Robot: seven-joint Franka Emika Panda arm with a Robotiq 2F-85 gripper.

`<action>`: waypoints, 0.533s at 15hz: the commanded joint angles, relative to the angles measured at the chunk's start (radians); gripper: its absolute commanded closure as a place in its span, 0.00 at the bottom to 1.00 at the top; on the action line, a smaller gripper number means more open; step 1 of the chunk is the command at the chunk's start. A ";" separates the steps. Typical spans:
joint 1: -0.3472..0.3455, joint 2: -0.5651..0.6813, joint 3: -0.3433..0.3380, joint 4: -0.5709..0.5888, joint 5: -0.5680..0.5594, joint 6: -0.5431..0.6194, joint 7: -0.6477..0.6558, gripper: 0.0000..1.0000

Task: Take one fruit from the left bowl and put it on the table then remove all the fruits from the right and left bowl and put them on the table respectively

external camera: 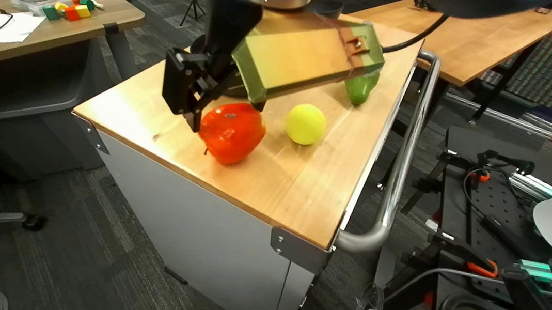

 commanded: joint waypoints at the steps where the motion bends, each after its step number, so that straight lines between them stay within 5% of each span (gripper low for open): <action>1: 0.022 -0.045 -0.035 0.074 -0.031 -0.077 -0.004 0.00; 8: -0.059 -0.085 -0.099 0.191 0.019 -0.215 -0.017 0.00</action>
